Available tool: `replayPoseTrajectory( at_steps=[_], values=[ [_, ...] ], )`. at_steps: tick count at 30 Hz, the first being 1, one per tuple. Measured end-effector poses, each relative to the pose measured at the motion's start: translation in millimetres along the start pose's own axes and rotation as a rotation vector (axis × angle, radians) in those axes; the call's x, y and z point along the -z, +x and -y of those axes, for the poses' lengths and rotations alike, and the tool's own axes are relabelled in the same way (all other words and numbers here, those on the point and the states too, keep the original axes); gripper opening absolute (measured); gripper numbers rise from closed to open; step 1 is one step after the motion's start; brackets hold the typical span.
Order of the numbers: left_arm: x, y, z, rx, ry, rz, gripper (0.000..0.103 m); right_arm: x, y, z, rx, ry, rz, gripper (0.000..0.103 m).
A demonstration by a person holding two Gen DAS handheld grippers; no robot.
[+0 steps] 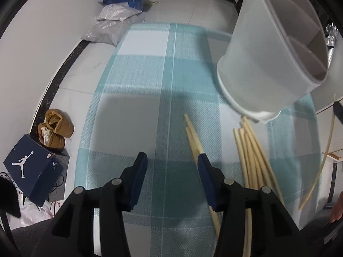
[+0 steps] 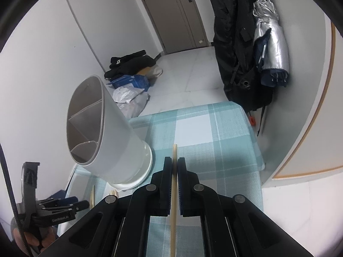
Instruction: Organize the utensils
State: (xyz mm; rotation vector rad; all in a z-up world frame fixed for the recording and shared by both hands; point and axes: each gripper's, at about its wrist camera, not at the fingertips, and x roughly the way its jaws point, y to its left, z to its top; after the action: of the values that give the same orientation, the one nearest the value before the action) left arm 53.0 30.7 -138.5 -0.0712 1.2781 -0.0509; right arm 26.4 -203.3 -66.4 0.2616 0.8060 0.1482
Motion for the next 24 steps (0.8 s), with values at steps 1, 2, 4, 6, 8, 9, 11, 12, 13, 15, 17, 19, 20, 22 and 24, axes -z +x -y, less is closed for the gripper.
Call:
replayPoseTrajectory(
  at_steps=[1,2,4,6,8,9,11,12,13,15,17,19,20,22,24],
  values=[
    [0,0,0,0.004,-0.001,0.008,0.045,0,0,-2,0.0,-0.007,0.003,0.004],
    [0,0,0,-0.005,0.0,0.01,0.045,-1,0,-3,0.001,-0.013,0.008,0.004],
    [-1,0,1,-0.008,0.004,0.007,0.046,-1,-1,-5,-0.002,-0.019,0.015,0.004],
    [-2,1,-1,-0.001,0.001,0.001,0.046,-1,-2,-8,0.001,-0.033,0.022,0.004],
    [-2,1,-1,0.0,-0.001,-0.007,0.056,-1,-3,-11,-0.002,-0.042,0.024,0.004],
    [-1,1,1,-0.006,0.015,-0.013,0.057,-1,-3,-11,-0.004,-0.045,0.026,0.004],
    [1,3,7,-0.038,0.05,-0.016,0.058,-1,-4,-11,-0.003,-0.048,0.029,0.004],
    [3,2,11,-0.06,0.075,-0.007,0.058,-1,-3,-11,-0.005,-0.045,0.027,0.004],
    [5,1,12,-0.073,0.087,0.004,0.058,-1,-3,-11,-0.005,-0.045,0.027,0.004],
    [6,1,11,-0.068,0.079,-0.001,0.058,-1,-4,-10,-0.002,-0.042,0.031,0.004],
    [4,1,6,-0.054,0.055,-0.005,0.055,-2,-5,-10,-0.001,-0.041,0.035,0.004],
    [0,2,8,-0.059,0.048,-0.001,0.041,-2,-7,-10,0.001,-0.04,0.042,0.004],
    [-2,1,10,-0.053,0.049,-0.004,0.025,-2,-7,-10,0.001,-0.04,0.045,0.004],
    [-5,3,23,-0.036,0.091,-0.022,0.006,-3,-9,-10,0.003,-0.04,0.051,0.004],
    [-8,5,31,-0.04,0.105,-0.018,0.003,-2,-10,-10,0.004,-0.043,0.056,0.004]
  ],
)
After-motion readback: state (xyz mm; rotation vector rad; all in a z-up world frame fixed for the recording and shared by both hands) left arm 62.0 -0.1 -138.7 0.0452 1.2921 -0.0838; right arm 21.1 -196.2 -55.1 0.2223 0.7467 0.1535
